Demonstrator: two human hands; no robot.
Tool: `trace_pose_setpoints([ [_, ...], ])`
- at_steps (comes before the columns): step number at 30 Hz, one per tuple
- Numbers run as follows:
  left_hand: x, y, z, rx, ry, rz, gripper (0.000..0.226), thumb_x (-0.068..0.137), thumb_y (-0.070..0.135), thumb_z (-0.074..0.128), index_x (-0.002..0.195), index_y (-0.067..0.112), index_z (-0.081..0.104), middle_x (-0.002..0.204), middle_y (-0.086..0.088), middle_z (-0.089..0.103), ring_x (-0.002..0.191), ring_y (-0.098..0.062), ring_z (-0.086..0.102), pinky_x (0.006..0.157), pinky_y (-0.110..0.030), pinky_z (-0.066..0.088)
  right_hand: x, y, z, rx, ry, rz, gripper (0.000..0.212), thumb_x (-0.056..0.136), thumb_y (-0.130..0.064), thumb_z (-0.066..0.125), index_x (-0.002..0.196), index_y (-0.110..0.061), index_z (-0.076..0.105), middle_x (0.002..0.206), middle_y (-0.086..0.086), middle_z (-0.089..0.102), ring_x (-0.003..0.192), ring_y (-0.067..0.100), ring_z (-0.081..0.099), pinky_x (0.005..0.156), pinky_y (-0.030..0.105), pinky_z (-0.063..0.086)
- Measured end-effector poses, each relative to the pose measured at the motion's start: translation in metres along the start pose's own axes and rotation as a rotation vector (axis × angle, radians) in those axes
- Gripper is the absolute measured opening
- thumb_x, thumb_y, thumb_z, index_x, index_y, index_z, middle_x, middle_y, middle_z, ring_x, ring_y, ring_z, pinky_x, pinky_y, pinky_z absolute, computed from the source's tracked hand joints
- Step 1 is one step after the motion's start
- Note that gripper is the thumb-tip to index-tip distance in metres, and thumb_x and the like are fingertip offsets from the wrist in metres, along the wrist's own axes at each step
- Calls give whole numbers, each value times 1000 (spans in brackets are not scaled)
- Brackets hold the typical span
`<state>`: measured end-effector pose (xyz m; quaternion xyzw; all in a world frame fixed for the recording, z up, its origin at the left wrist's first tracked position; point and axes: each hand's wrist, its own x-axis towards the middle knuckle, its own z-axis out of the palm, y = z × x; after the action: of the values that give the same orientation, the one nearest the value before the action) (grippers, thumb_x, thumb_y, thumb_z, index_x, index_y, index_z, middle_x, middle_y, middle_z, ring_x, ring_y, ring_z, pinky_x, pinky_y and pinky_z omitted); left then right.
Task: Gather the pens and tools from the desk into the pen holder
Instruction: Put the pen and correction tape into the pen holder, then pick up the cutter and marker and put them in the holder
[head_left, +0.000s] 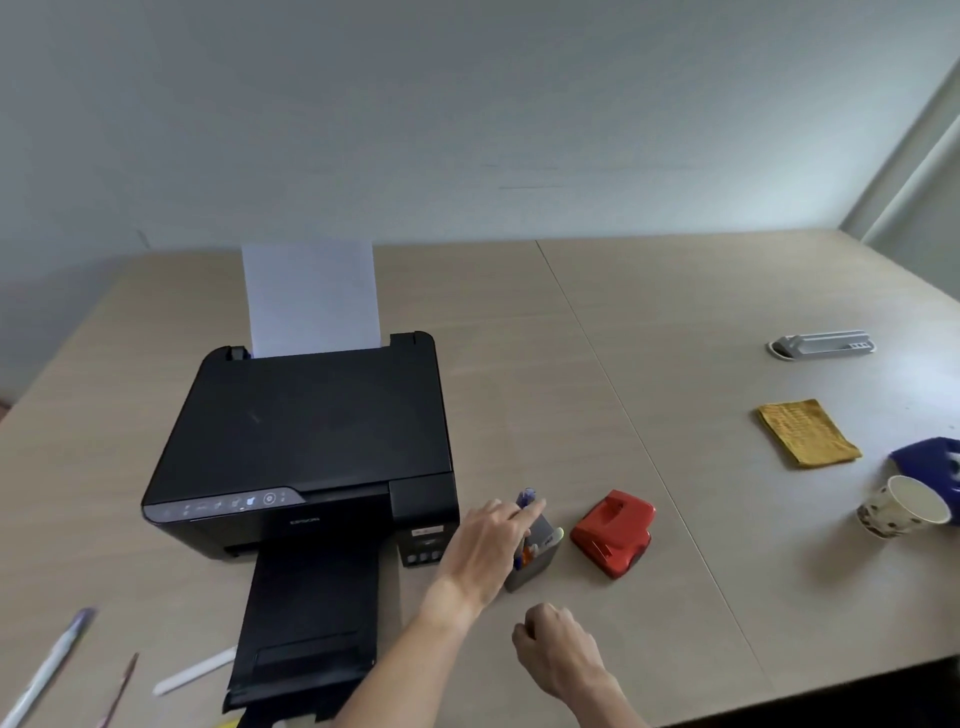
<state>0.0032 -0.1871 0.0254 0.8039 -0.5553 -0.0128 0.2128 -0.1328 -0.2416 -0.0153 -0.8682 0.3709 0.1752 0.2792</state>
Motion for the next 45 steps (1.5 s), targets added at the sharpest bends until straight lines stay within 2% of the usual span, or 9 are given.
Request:
trace_pose_setpoints([
  [6, -27, -16, 13, -185, -13, -198, 70, 98, 7, 45, 152, 34, 8, 105, -2, 59, 84, -20, 65, 71, -37, 55, 5, 3, -9, -2, 18, 26, 25, 86, -33, 38, 73, -13, 46, 95, 11, 63, 81, 32, 55, 67, 32, 39],
  [10, -60, -29, 5, -329, 26, -191, 49, 100, 7, 42, 144, 27, 36, 132, 2, 59, 117, -11, 60, 94, -28, 51, 12, -4, -11, -1, 36, 24, 29, 90, -32, 33, 66, -18, 41, 97, 11, 65, 80, 31, 54, 68, 32, 39],
  [14, -83, -45, -3, -242, 90, -85, 33, 96, 4, 50, 126, 19, 57, 141, 3, 55, 121, -11, 58, 97, -26, 51, 17, -21, -8, -22, 41, 3, 27, 92, -33, 33, 76, -18, 47, 101, 11, 64, 93, 31, 61, 71, 34, 42],
  [17, -90, -51, -13, -250, 125, -116, 27, 95, 5, 51, 116, 17, 62, 128, 0, 64, 109, -14, 63, 91, -26, 53, 21, -34, -3, -27, 33, 8, 24, 91, -33, 35, 84, -17, 50, 104, 11, 64, 96, 31, 61, 79, 36, 47],
  [20, -102, -59, -24, -226, 121, -173, 18, 93, 10, 52, 104, 17, 64, 93, 1, 71, 86, -11, 63, 76, -25, 54, 23, -44, 6, -53, -29, -27, 22, 90, -34, 35, 82, -19, 49, 103, 10, 63, 97, 30, 61, 77, 35, 46],
  [27, -193, -103, -44, -131, 172, -493, 15, 83, 15, 46, 81, 20, 60, 73, 8, 59, 69, -9, 53, 64, -23, 46, 20, -95, 27, -48, 83, -386, 30, 89, -28, 40, 60, -22, 38, 61, -2, 54, 60, 23, 49, 57, 38, 42],
  [34, -287, -148, -72, -67, 308, -892, 18, 84, 17, 45, 84, 20, 63, 80, 11, 58, 72, -7, 56, 65, -23, 50, 17, -183, 65, -168, 70, -751, 19, 93, -31, 42, 76, -24, 41, 67, -8, 52, 54, 14, 46, 45, 20, 29],
  [39, -340, -166, -66, -59, 140, -1089, 21, 69, 10, 61, 84, 25, 63, 90, 9, 56, 80, -11, 58, 73, -30, 54, 18, -244, 108, -275, 83, -974, 8, 84, -28, 53, 80, -20, 51, 81, -3, 52, 70, 16, 49, 63, 28, 45],
  [45, -373, -170, -55, -40, -44, -1106, 38, 70, 23, 70, 104, 37, 58, 108, 12, 55, 106, -13, 52, 89, -27, 46, 28, -296, 153, -614, 15, -1004, 21, 61, -19, 73, 74, -23, 58, 74, -2, 56, 67, 21, 53, 61, 34, 48],
])
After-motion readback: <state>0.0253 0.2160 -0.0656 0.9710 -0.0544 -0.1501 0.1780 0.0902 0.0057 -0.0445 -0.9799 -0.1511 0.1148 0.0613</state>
